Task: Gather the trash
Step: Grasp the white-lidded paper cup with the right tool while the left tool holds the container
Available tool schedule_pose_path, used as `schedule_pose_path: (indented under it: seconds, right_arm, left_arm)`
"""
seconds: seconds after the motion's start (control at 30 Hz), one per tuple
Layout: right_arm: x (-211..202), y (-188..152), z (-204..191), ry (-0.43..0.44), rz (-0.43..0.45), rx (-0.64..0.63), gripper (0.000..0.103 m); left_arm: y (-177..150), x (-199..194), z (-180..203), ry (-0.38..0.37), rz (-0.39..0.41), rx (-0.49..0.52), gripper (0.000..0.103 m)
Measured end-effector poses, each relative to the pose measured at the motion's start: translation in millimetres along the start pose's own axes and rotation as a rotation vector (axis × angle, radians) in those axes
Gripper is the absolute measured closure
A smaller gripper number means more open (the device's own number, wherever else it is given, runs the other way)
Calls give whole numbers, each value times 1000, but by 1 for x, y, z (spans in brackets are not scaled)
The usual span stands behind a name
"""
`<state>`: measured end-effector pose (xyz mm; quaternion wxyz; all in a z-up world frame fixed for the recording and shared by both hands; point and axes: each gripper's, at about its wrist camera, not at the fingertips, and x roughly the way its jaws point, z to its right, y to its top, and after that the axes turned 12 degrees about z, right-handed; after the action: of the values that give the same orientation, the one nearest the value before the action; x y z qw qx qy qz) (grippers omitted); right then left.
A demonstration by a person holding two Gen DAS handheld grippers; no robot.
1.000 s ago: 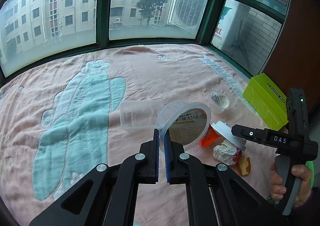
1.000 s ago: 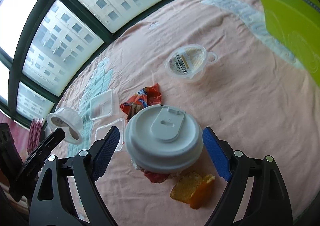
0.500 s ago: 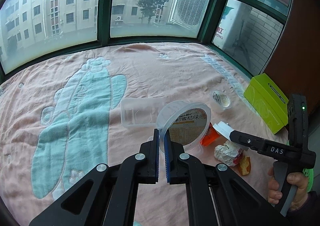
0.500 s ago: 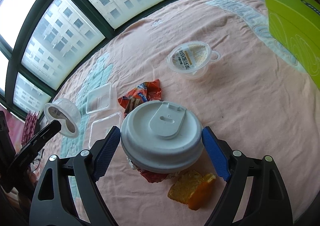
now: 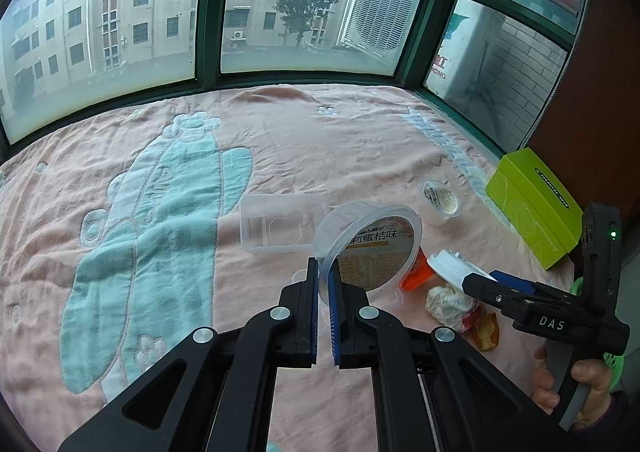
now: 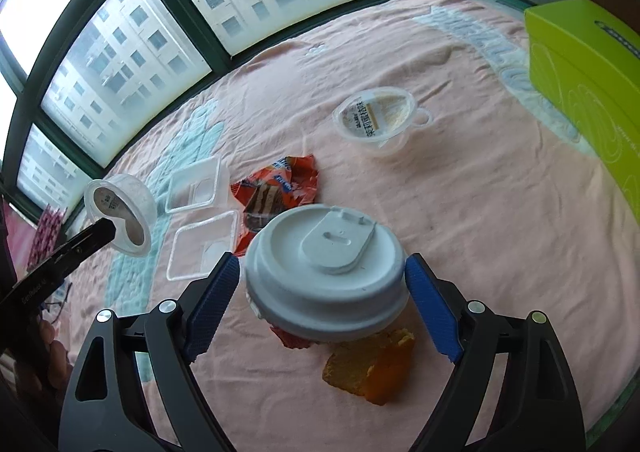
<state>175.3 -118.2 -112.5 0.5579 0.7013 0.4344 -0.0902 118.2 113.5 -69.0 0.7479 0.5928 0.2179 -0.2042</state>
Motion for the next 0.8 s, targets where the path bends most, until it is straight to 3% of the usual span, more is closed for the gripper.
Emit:
schedule_pose_path:
  seconds: [0.43, 0.63, 0.8]
  right_arm:
    - [-6, 6, 0, -5, 32, 1, 17]
    - [10, 11, 1, -7, -21, 10, 21]
    - [11, 8, 3, 3, -15, 21, 21]
  left_arm:
    - [-1, 2, -3, 4, -5, -4, 98]
    - [-2, 2, -3, 4, -9, -5, 98]
    - [-3, 3, -2, 6, -13, -4, 98]
